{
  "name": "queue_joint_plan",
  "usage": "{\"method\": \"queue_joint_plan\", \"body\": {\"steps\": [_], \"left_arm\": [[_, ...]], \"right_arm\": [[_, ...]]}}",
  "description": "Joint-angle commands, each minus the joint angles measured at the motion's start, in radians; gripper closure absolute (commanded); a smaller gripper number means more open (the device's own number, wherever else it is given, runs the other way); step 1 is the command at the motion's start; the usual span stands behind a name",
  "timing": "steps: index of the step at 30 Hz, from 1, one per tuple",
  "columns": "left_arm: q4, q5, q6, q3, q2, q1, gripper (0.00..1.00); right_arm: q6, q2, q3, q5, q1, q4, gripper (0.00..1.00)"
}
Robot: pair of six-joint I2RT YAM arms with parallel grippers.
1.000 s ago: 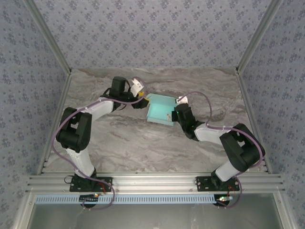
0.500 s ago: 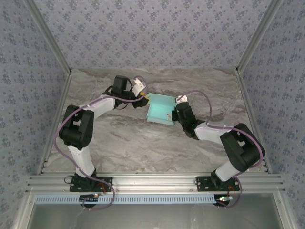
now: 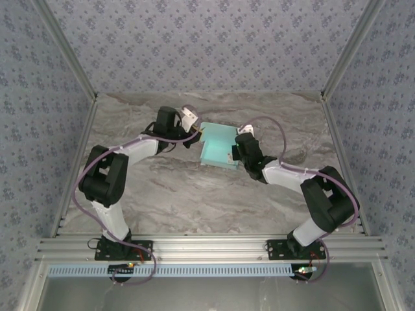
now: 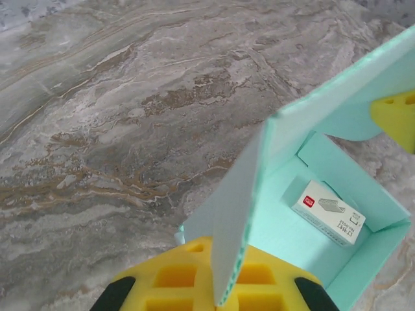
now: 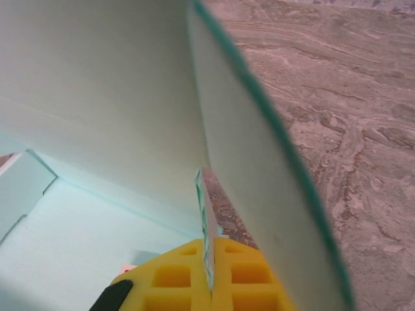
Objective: Fold the paper box
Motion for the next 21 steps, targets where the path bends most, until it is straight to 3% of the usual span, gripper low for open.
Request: {"method": "queue_joint_plan", "body": {"steps": [1, 5, 13, 21], "left_arm": [[0.088, -0.270, -0.191, -0.053, -0.076, -0.082, 1.00], [0.135, -0.538, -0.289, -0.100, -0.106, -0.203, 1.00], [0.221, -0.934, -0.463, -0.171, -0.113, -0.360, 1.00], [0.276, -1.111, -0.585, -0.229, -0.109, -0.442, 1.00]], "right_arm": [[0.094, 0.025, 0.062, 0.139, 0.025, -0.103, 1.00], [0.115, 0.073, 0.074, 0.173, 0.037, -0.054, 1.00], [0.102, 0.087, 0.020, 0.130, 0.031, 0.118, 1.00], [0.136, 0.081, -0.040, 0.111, 0.029, 0.197, 1.00]]}}
